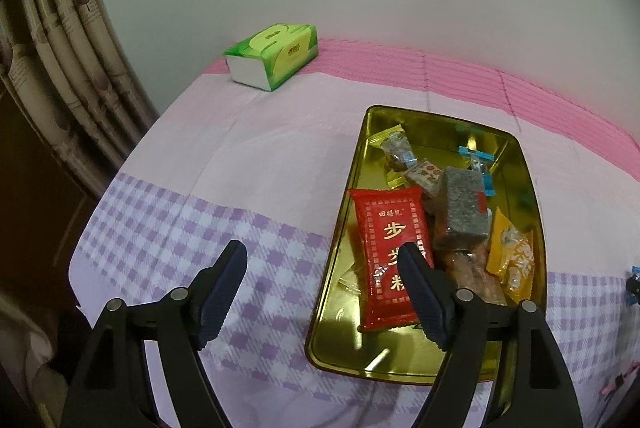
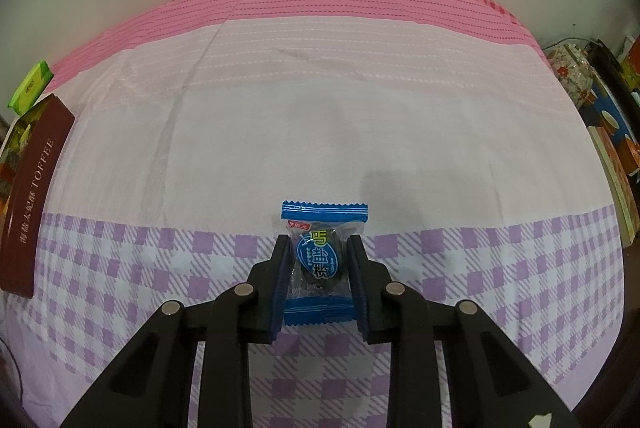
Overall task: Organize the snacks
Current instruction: 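Carry the blue candy into the gold tin and open the right tool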
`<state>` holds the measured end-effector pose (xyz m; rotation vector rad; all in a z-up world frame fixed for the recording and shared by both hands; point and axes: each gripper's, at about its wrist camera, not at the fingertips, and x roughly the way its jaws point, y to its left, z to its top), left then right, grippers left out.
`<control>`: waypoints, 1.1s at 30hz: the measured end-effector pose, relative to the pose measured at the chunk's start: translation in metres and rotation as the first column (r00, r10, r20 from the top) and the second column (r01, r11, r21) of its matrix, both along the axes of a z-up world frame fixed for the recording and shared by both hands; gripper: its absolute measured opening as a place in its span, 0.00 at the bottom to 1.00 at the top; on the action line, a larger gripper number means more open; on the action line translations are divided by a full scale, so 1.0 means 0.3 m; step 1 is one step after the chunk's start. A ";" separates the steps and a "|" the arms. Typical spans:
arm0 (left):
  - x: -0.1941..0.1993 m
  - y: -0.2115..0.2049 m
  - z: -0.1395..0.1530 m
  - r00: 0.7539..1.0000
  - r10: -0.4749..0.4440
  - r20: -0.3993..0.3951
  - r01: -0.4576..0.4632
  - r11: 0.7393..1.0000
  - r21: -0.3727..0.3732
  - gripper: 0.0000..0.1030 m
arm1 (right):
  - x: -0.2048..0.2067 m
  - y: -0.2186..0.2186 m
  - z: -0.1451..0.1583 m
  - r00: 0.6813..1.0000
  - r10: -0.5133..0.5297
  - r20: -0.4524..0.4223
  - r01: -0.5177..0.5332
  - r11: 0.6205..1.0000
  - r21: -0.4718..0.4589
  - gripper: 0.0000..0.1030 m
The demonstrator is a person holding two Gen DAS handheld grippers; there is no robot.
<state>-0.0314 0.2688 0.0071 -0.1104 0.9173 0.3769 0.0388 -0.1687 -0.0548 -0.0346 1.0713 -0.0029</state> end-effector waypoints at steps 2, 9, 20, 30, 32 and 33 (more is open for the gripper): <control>0.001 0.006 -0.005 1.000 0.006 -0.006 -0.006 1.000 -0.009 0.76 | -0.002 0.010 0.004 1.000 0.001 0.003 -0.001 1.000 0.002 0.25; 0.001 0.023 -0.015 1.000 0.023 -0.018 -0.024 0.999 -0.044 0.76 | -0.003 0.084 0.041 0.998 0.061 0.003 -0.061 0.997 0.041 0.25; -0.006 0.063 -0.023 0.998 0.060 -0.030 -0.062 0.994 -0.087 0.77 | -0.024 0.383 0.160 0.963 0.263 0.050 -0.267 0.959 0.093 0.25; -0.040 0.107 -0.023 0.994 0.101 -0.041 -0.104 0.991 -0.085 0.77 | -0.047 0.685 0.205 0.898 0.436 0.064 -0.441 0.885 0.151 0.25; -0.046 0.109 -0.027 0.994 0.097 -0.047 -0.101 0.991 -0.092 0.77 | -0.056 0.741 0.199 0.882 0.467 0.061 -0.470 0.869 0.155 0.25; -0.050 0.109 -0.029 0.994 0.095 -0.049 -0.099 0.991 -0.092 0.77 | -0.057 0.763 0.195 0.877 0.476 0.060 -0.480 0.863 0.157 0.25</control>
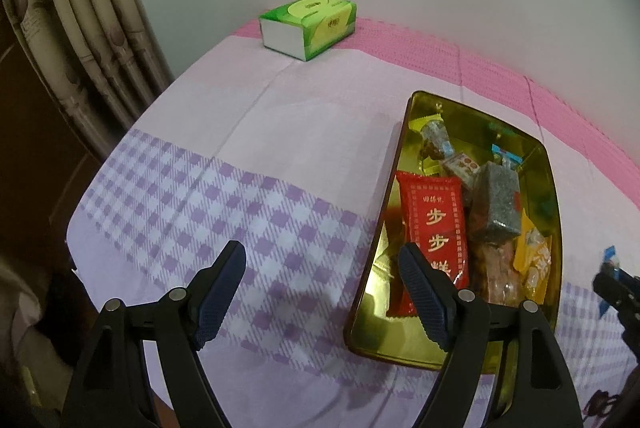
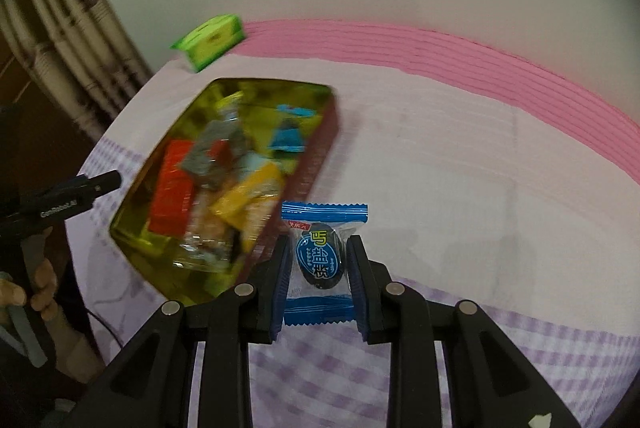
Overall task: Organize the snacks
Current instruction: 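Carry the blue candy into the gold tin and open the right tool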
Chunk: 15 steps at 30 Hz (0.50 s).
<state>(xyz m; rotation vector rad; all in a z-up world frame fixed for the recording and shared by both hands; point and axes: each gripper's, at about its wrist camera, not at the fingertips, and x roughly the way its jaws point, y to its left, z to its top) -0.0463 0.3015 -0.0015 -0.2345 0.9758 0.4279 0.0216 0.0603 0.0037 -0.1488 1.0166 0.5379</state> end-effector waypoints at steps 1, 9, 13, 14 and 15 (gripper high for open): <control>-0.003 0.000 -0.003 1.000 0.003 -0.005 -0.003 1.000 0.007 0.77 | -0.005 0.026 -0.003 1.000 0.016 -0.004 -0.016 1.000 0.003 0.25; -0.027 0.031 -0.006 1.000 0.029 -0.007 -0.029 0.999 -0.015 0.77 | -0.035 0.172 -0.007 0.994 0.109 0.010 -0.109 0.994 -0.026 0.25; -0.039 0.041 -0.008 0.999 0.039 -0.010 -0.040 0.999 -0.014 0.77 | -0.036 0.230 -0.024 0.991 0.137 0.000 -0.137 0.990 -0.030 0.25; -0.042 0.043 -0.009 0.999 0.042 -0.010 -0.042 0.999 -0.011 0.77 | -0.036 0.245 -0.030 0.990 0.144 0.000 -0.144 0.989 -0.036 0.25; -0.046 0.046 -0.010 0.999 0.044 -0.009 -0.044 0.999 -0.012 0.77 | -0.035 0.258 -0.035 0.988 0.152 -0.001 -0.151 0.988 -0.040 0.25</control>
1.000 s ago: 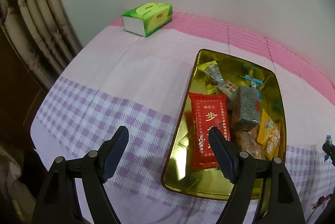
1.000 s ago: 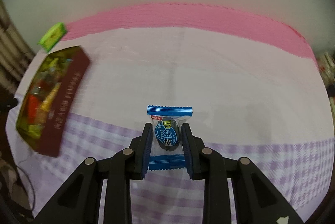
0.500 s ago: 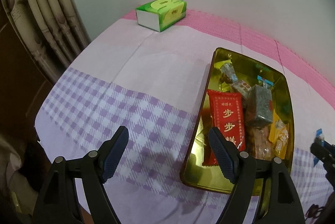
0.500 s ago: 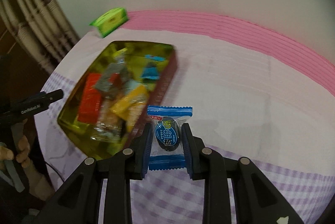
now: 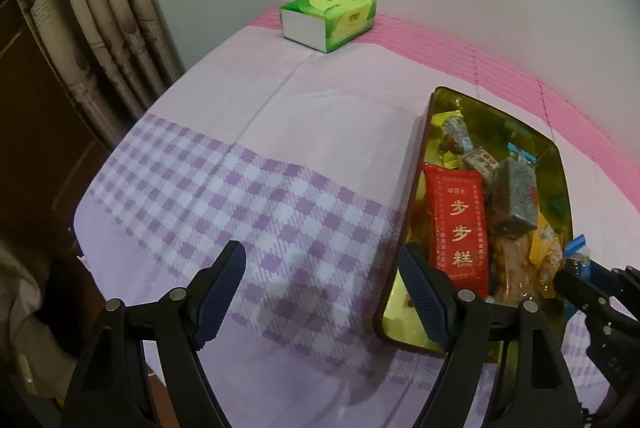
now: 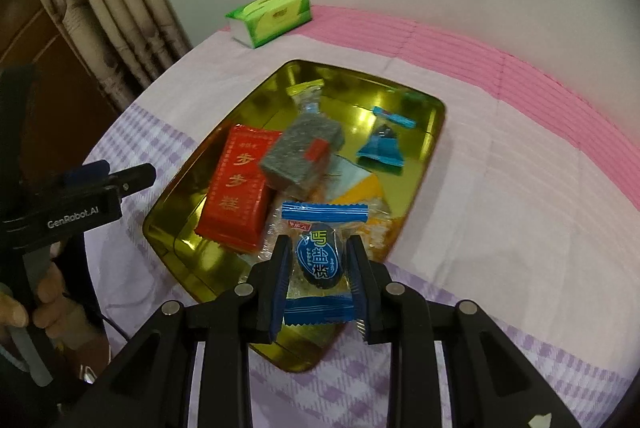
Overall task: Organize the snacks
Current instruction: 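Carry the blue candy into the gold tin and open the right tool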
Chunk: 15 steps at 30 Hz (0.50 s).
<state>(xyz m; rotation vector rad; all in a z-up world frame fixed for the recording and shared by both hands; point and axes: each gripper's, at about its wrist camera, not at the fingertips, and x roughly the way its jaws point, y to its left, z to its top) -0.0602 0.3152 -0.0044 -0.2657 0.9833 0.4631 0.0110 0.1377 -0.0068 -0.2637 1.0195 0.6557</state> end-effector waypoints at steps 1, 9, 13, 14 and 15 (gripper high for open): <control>-0.005 0.005 -0.002 1.000 0.003 -0.001 -0.003 1.000 -0.003 0.77 | 0.001 0.006 -0.004 1.000 0.004 -0.002 -0.004 1.000 -0.002 0.25; -0.022 0.026 -0.002 1.000 0.028 0.001 -0.028 1.000 0.014 0.77 | 0.021 0.049 -0.039 1.000 0.005 -0.019 -0.006 1.000 -0.010 0.25; -0.021 0.033 -0.004 0.999 0.036 -0.001 -0.036 0.999 0.013 0.77 | 0.035 0.062 -0.057 1.000 0.003 -0.021 -0.004 1.000 -0.016 0.25; -0.021 0.033 -0.004 0.999 0.038 -0.001 -0.038 0.999 0.015 0.77 | 0.039 0.065 -0.062 1.000 0.001 -0.021 -0.001 1.000 -0.018 0.25; -0.021 0.033 -0.004 0.999 0.040 -0.001 -0.040 0.999 0.016 0.77 | 0.042 0.066 -0.066 1.000 -0.004 -0.018 0.003 1.000 -0.020 0.26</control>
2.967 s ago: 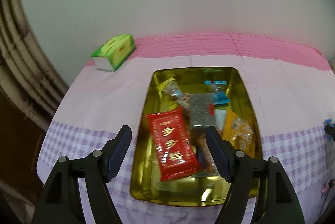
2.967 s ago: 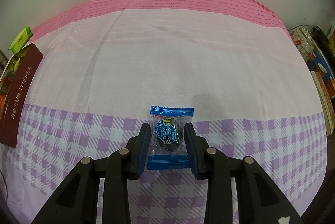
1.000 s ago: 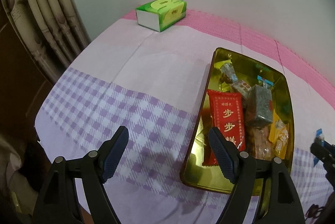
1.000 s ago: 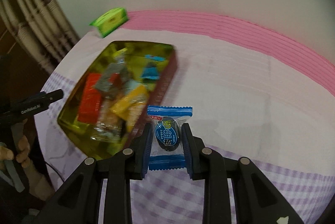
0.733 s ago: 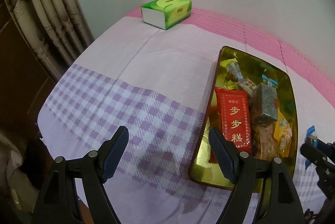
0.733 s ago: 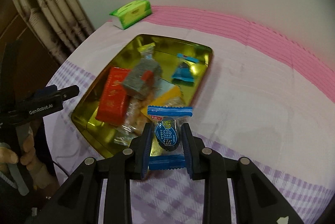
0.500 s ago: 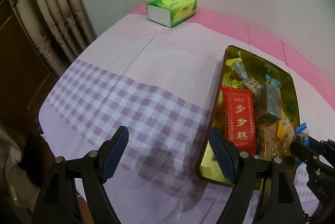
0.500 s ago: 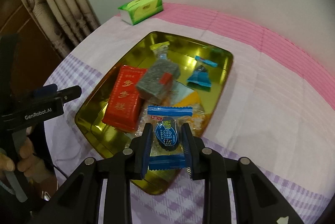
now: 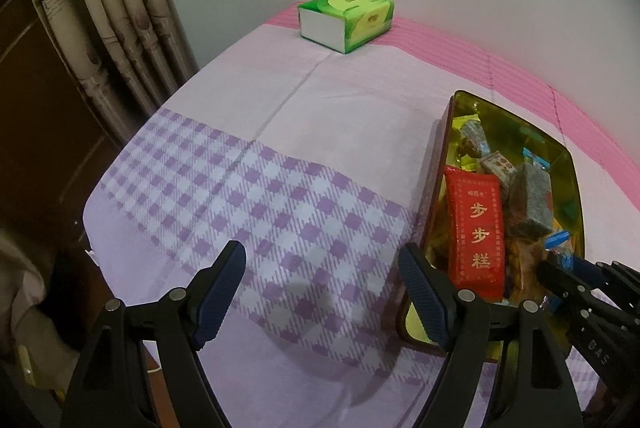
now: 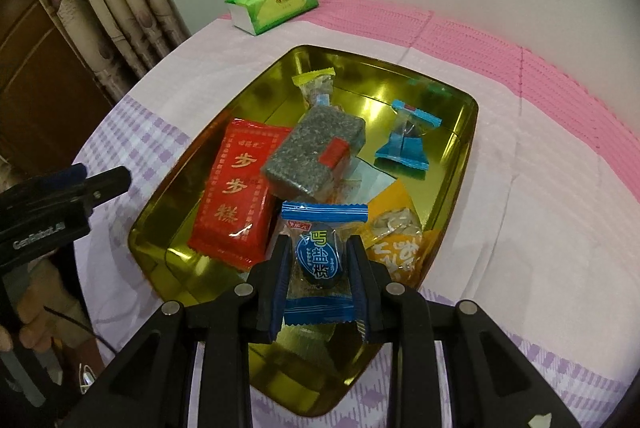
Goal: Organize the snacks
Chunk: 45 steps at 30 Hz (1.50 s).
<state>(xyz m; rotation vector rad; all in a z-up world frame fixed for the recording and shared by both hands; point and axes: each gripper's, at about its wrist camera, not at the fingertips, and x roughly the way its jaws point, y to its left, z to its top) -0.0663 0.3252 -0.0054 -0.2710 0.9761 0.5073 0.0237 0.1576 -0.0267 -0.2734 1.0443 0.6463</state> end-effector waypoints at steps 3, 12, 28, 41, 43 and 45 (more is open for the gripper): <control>0.001 0.002 0.000 1.000 0.000 -0.001 0.000 1.000 0.001 0.77 | 0.017 0.006 -0.009 1.000 -0.009 0.007 0.009 1.000 -0.004 0.26; 0.003 -0.004 -0.003 1.000 -0.005 -0.007 0.005 1.000 0.001 0.77 | 0.067 0.016 -0.022 0.999 -0.037 0.008 0.037 0.999 -0.003 0.26; 0.010 -0.018 -0.012 1.000 -0.023 -0.010 0.023 1.000 0.002 0.77 | -0.009 0.044 0.057 0.996 -0.015 0.091 0.018 1.000 -0.024 0.86; 0.015 -0.049 -0.007 0.999 -0.047 -0.017 0.047 0.999 0.024 0.77 | -0.141 -0.058 0.165 0.941 -0.047 0.336 0.073 0.995 -0.065 0.99; 0.016 -0.055 -0.006 0.998 -0.053 -0.019 0.053 0.998 0.029 0.77 | -0.143 -0.064 0.160 0.942 -0.054 0.330 0.083 0.994 -0.075 0.99; 0.015 -0.062 -0.005 0.998 -0.058 -0.020 0.059 0.998 0.036 0.77 | -0.148 -0.075 0.152 0.949 -0.058 0.310 0.084 0.994 -0.073 0.99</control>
